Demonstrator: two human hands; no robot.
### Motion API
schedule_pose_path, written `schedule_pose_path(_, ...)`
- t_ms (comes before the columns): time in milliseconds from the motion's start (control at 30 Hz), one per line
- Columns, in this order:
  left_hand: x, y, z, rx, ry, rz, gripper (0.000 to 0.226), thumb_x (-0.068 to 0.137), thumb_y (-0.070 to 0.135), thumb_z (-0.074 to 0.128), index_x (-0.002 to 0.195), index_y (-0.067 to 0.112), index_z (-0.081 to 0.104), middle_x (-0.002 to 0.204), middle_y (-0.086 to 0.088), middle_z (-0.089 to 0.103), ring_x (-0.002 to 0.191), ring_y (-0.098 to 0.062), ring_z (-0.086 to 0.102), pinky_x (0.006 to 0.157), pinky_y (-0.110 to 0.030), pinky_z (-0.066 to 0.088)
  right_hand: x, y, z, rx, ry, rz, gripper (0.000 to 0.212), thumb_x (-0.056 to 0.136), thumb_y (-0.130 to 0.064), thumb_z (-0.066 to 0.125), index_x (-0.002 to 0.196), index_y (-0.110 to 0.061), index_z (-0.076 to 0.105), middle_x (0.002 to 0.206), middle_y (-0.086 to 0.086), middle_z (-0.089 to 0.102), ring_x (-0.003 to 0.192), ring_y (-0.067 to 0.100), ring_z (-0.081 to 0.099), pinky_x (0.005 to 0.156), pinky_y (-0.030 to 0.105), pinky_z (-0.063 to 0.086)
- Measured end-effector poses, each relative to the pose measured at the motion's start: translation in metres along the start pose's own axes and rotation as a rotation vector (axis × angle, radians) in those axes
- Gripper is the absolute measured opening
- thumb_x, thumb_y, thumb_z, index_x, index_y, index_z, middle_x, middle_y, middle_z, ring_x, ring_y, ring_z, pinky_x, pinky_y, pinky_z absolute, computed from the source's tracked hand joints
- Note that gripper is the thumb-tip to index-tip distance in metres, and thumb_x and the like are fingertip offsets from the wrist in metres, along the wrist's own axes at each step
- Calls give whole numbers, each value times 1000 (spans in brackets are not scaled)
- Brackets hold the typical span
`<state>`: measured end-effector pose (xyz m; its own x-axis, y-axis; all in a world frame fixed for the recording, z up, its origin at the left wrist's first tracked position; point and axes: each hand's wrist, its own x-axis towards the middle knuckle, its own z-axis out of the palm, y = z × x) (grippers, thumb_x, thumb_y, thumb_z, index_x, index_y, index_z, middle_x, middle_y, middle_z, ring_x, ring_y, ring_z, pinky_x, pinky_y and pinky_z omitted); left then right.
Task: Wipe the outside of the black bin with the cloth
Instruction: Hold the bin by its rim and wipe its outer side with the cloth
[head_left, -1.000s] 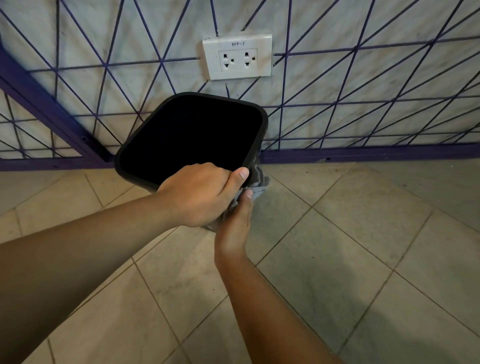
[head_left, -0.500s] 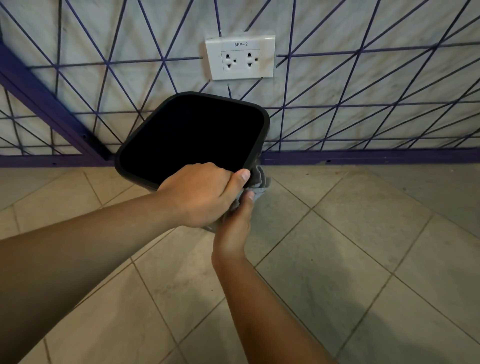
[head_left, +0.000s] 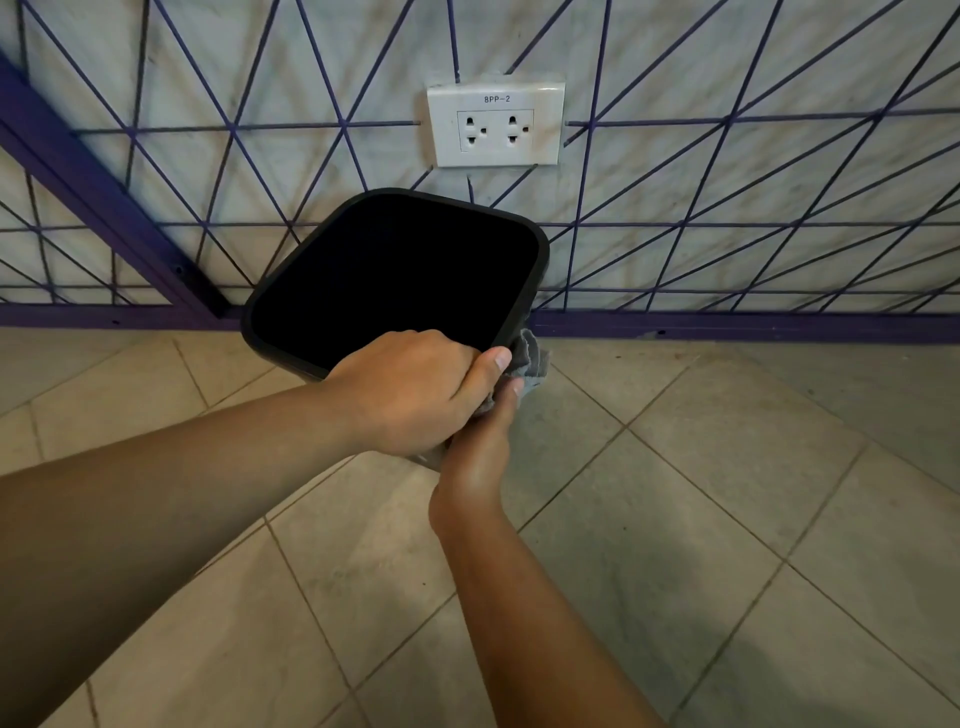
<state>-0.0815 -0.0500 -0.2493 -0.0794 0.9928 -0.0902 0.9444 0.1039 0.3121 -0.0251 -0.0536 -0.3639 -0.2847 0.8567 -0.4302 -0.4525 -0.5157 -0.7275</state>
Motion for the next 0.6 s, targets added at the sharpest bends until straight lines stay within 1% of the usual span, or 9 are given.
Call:
schedule_pose_path(67,0,0,0,-8,-11,12,57,102,50,20,78,26,66,61,6,62,58,-5,61,62,-30,51,-2,-5,1,-33,-48,-35,141,56,-116,48,172,-36,41,178,-2,45,166,18,41,136,51,36)
schedule_pose_path(133,0,-2,0,-13,-10,26,57,101,50,19,84,26,67,63,7,63,60,-4,62,62,-27,50,-9,-5,3,-60,-84,-54,144,53,-117,48,173,-38,37,181,-4,38,170,16,32,139,52,31)
schedule_pose_path(200,1,-2,0,-4,1,31,57,101,50,19,78,24,64,60,5,61,55,-5,60,58,-26,46,-6,0,-1,-36,-58,-51,151,47,-119,48,174,-38,35,183,-3,33,172,16,27,140,53,27)
schedule_pose_path(300,0,-2,1,18,4,35,54,102,47,20,67,28,56,53,6,56,49,-6,56,53,-23,39,-4,2,-6,-40,-52,-86,148,50,-117,51,172,-35,41,178,-2,44,167,15,38,139,50,32)
schedule_pose_path(367,0,-2,1,15,-3,42,52,103,46,21,64,32,53,50,8,54,49,-4,56,53,-21,38,-14,3,-2,-94,-85,-90,148,53,-117,46,175,-35,35,181,-2,38,171,16,31,140,51,29)
schedule_pose_path(433,1,-3,1,10,3,50,54,103,47,21,63,31,53,48,8,53,49,-4,57,53,-21,38,-17,2,-2,-109,-80,-81,142,62,-113,47,176,-30,33,182,1,36,171,19,29,140,53,29)
schedule_pose_path(500,1,-4,2,15,13,51,57,101,48,19,65,26,57,50,5,55,48,-7,56,53,-26,42,-6,-1,-6,-81,-40,-21,125,76,-98,49,174,-22,37,179,7,41,166,21,40,137,52,35)
schedule_pose_path(533,1,-4,2,13,13,53,59,101,49,18,67,24,59,52,4,57,49,-8,57,54,-29,46,-3,-3,-6,-70,-38,-6,118,79,-93,47,173,-22,40,177,7,44,163,21,45,136,51,38)
schedule_pose_path(600,1,-5,3,9,16,64,61,100,50,16,72,24,63,56,5,60,53,-7,60,59,-32,51,-7,-8,-4,-134,-66,-55,122,73,-101,46,172,-30,41,176,1,46,164,17,43,136,50,38)
